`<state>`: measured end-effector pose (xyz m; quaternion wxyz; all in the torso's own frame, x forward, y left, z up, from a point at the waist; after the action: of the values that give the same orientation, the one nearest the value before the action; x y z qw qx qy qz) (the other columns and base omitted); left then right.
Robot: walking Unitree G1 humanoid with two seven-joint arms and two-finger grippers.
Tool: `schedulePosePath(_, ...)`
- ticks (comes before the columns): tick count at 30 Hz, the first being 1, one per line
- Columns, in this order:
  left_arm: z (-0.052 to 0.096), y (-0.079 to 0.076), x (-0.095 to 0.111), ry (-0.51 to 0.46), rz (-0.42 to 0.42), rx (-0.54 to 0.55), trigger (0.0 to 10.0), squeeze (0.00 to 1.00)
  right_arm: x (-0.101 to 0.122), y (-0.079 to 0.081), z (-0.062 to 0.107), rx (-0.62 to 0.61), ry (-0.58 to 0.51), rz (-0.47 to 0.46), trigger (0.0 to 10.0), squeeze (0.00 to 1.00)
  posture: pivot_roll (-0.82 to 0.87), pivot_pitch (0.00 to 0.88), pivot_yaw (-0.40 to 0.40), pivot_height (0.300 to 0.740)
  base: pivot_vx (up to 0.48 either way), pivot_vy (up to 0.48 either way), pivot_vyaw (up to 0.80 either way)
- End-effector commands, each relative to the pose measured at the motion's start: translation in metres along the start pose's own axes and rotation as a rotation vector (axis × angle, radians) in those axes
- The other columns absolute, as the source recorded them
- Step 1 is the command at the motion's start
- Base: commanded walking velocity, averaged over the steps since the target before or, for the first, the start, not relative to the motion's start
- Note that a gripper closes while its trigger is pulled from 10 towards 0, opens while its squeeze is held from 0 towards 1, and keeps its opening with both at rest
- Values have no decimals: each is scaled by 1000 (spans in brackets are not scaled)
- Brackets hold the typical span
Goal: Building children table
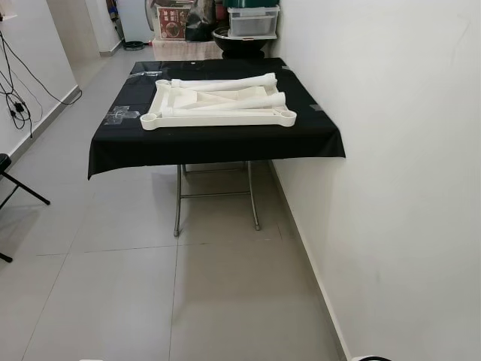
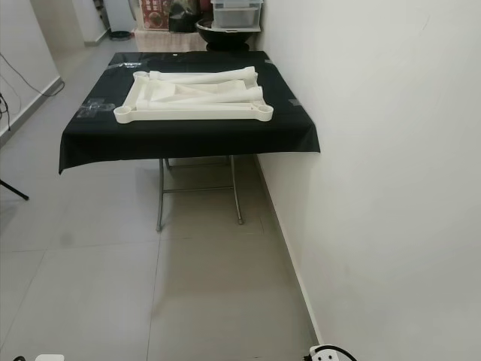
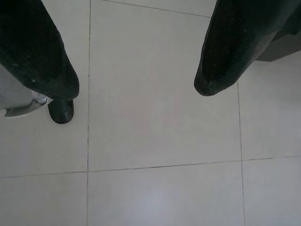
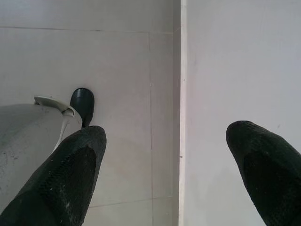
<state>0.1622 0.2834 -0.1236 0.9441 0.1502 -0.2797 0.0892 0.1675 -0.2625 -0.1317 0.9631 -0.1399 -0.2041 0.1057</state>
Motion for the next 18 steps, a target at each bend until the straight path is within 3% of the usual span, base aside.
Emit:
schedulePosePath(1,1,-34,-4,76,-23,-198,10000,0,17,38,0,125,-25,-43,10000,0,-17,89,21,740,0,0,0)
schedulePosePath(7,0,-30,-2,78,-16,-167,10000,0,26,40,0,136,-47,-47,10000,0,-18,84,21,740,0,0,0)
schedulePosePath(18,-4,-23,14,48,85,-121,10000,0,48,38,0,132,-105,-49,10000,0,-21,50,8,740,0,0,0)
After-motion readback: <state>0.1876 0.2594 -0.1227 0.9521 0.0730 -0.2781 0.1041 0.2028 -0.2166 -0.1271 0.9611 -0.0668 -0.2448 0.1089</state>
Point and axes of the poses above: a point about 5 cm out from each wrist's last joint towards the gripper, its own z axis pointing back from the gripper into the wrist, its own x axis along the axis of the wrist's last joint, y = z × x, the point moved 5 cm from there along -z, pointing out of the wrist towards the gripper, and after that the axes turned 7 degrees about z, right-handed, at the moved point
